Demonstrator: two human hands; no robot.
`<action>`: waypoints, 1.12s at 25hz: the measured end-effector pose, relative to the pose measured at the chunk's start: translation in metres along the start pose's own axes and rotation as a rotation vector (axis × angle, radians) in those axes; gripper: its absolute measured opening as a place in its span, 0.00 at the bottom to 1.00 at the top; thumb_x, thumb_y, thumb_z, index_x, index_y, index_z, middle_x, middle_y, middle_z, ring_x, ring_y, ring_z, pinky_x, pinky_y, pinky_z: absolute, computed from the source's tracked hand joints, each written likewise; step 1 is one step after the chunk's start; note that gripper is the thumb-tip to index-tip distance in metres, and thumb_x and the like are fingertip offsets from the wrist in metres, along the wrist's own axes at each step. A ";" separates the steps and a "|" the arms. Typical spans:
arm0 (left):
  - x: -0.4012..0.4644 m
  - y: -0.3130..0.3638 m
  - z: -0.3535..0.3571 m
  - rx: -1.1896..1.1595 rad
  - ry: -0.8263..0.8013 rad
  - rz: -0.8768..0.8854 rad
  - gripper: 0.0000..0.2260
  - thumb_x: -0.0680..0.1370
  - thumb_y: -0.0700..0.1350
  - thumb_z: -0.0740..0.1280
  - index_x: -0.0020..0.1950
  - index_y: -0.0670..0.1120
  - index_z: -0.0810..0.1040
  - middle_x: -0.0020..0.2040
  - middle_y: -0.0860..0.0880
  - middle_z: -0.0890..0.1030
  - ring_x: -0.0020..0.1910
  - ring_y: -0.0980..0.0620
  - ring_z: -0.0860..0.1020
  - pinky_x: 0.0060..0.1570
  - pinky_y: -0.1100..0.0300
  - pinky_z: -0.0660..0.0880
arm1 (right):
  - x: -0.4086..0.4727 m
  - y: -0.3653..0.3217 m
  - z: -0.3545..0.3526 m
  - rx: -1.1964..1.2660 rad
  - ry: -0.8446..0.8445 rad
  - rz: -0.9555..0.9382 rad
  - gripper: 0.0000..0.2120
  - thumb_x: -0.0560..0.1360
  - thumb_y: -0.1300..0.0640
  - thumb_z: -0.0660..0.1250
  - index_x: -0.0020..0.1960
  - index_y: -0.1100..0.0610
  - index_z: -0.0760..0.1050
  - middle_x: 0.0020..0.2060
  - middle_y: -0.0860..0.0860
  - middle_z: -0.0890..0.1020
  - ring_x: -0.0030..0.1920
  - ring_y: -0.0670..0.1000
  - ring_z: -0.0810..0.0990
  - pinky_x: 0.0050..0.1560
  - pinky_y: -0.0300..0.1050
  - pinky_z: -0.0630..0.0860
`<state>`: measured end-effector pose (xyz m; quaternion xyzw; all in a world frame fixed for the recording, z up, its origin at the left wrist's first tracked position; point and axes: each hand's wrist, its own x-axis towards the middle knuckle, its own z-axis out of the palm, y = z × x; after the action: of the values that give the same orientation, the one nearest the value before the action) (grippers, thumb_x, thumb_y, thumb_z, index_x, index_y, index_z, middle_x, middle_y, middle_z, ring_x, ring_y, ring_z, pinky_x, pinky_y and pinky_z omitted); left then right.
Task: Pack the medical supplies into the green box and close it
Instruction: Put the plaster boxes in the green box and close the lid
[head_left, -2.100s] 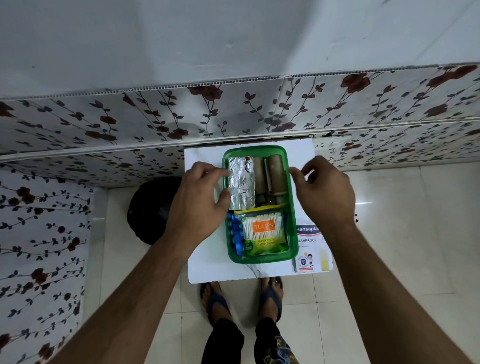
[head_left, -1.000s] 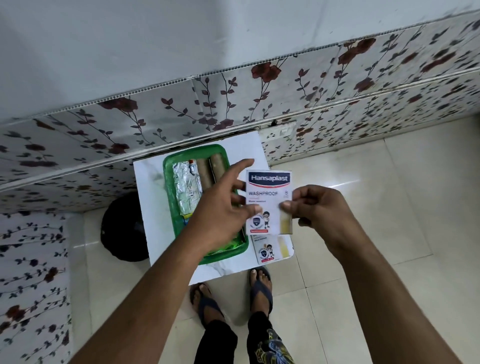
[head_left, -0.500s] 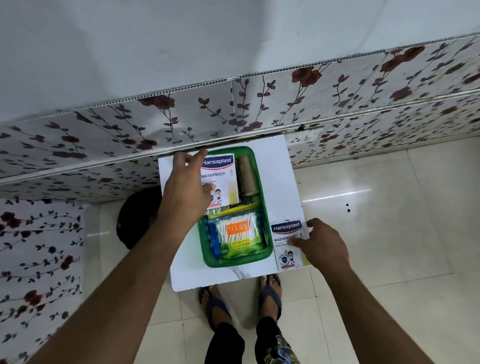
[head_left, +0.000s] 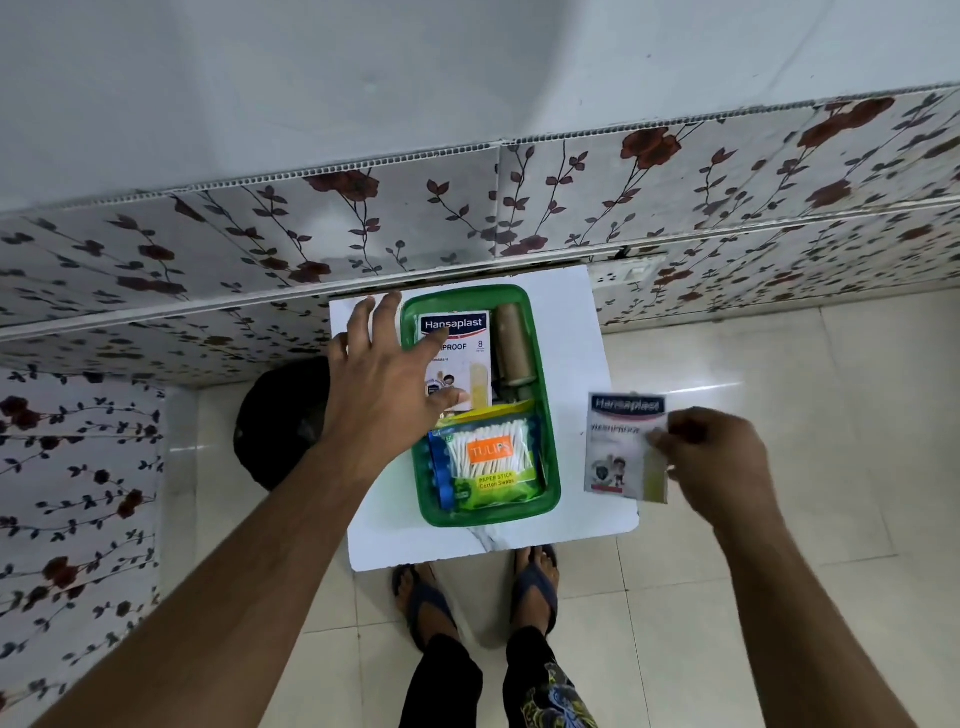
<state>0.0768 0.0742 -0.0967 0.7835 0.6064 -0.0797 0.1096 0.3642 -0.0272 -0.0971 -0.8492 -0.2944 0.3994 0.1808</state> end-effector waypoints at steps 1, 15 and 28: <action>-0.002 -0.001 -0.002 -0.079 0.031 -0.019 0.29 0.72 0.64 0.67 0.70 0.56 0.72 0.76 0.40 0.61 0.75 0.37 0.57 0.67 0.37 0.61 | -0.006 -0.015 -0.010 0.174 0.017 -0.011 0.07 0.73 0.63 0.72 0.40 0.52 0.80 0.39 0.52 0.86 0.41 0.56 0.85 0.40 0.47 0.80; -0.057 -0.030 0.019 -0.696 0.145 -0.267 0.17 0.77 0.43 0.67 0.66 0.51 0.76 0.62 0.47 0.72 0.63 0.49 0.72 0.61 0.62 0.65 | -0.060 -0.082 0.103 -0.288 -0.193 -0.376 0.16 0.71 0.59 0.71 0.58 0.51 0.76 0.49 0.51 0.86 0.47 0.57 0.83 0.44 0.46 0.78; -0.031 -0.035 0.053 -0.988 -0.171 -0.471 0.10 0.77 0.46 0.66 0.59 0.51 0.78 0.45 0.49 0.83 0.44 0.48 0.82 0.42 0.56 0.77 | -0.034 -0.061 0.073 -0.566 -0.091 -0.328 0.21 0.78 0.43 0.58 0.67 0.49 0.70 0.52 0.49 0.85 0.52 0.57 0.82 0.48 0.50 0.77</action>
<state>0.0354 0.0393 -0.1419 0.4731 0.7194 0.1285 0.4921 0.2681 0.0024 -0.0894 -0.7885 -0.5341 0.3047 -0.0136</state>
